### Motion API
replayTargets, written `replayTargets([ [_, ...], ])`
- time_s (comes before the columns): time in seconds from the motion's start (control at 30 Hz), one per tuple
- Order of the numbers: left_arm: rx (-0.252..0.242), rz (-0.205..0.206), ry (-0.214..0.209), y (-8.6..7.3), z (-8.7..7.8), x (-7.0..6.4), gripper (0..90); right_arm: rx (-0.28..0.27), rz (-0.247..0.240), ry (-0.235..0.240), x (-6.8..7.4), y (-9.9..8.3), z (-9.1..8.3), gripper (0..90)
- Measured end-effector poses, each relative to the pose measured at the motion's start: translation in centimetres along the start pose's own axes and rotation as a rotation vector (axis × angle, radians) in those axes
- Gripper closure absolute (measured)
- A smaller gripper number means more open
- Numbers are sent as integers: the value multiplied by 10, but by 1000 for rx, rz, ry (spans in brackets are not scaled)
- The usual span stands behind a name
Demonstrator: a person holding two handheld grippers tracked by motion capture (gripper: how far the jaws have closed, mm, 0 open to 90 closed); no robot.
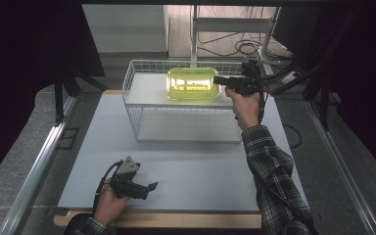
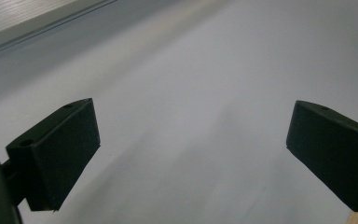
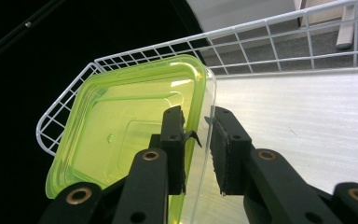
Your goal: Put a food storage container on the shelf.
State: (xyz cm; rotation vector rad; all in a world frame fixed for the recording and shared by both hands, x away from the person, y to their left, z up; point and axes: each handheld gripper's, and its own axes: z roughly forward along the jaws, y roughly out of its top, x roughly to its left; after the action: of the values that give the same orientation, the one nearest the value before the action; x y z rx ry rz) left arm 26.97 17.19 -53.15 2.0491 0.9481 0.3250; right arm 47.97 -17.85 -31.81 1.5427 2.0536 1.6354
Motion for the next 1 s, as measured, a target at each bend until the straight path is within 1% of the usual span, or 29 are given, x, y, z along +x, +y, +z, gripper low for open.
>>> replayTargets([
  [0.13,2,2,0,0,0,0,26,3,-12,-16,-1,-2,0,718],
  [0.37,7,3,-2,0,1,0,25,8,-15,-40,-3,-3,5,681],
  [0.57,9,4,-4,0,1,-1,25,7,-7,-39,-5,-5,8,657],
  [0.6,10,4,-4,0,1,-1,25,5,-3,-35,-6,-5,8,641],
  [0.63,10,5,-5,0,1,-1,25,5,-10,-49,-6,-5,8,614],
  [0.67,11,5,-5,0,1,-1,25,4,-18,-53,-6,-5,8,611],
  [0.77,11,6,-4,0,2,-1,24,9,-20,-57,-6,-4,7,579],
  [0.9,11,5,-3,0,1,-1,24,-15,-20,-37,-6,-2,3,492],
  [1.0,10,5,-4,0,1,-1,24,-22,-38,-37,-5,-1,0,435],
])
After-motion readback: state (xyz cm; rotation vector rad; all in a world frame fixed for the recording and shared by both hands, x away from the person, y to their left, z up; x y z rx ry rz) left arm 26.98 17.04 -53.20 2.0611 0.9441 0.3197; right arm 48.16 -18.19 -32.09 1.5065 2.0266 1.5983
